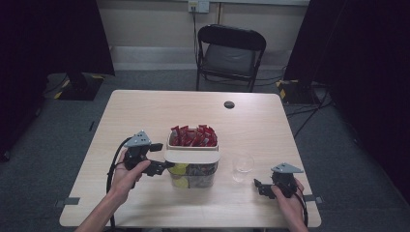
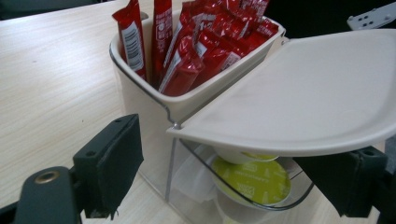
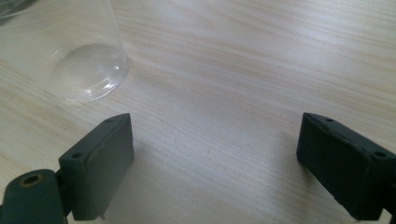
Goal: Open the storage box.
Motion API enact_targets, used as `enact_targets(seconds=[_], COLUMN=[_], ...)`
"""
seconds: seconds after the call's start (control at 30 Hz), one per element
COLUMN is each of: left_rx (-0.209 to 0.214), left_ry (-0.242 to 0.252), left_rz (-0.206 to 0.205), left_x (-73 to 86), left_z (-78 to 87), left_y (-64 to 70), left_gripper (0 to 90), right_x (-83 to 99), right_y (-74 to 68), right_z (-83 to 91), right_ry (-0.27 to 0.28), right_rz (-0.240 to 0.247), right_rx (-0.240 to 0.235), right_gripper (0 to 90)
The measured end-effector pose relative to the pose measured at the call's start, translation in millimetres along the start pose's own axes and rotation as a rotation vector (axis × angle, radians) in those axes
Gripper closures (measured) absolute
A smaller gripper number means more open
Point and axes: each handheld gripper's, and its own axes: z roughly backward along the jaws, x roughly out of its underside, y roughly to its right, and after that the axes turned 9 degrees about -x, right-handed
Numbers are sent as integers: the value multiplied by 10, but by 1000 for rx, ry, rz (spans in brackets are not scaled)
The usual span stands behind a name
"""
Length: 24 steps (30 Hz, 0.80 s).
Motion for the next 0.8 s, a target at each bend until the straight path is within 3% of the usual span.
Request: enact_targets(seconds=[0.8], left_rx=[8], left_ry=[21], left_rz=[9], left_x=[-169], left_z=[-26], left_y=[-33], left_gripper=[154], right_x=[0], right_y=[0], right_z=[0], right_ry=[0], right_rz=[0], right_rx=[0], right_gripper=[106])
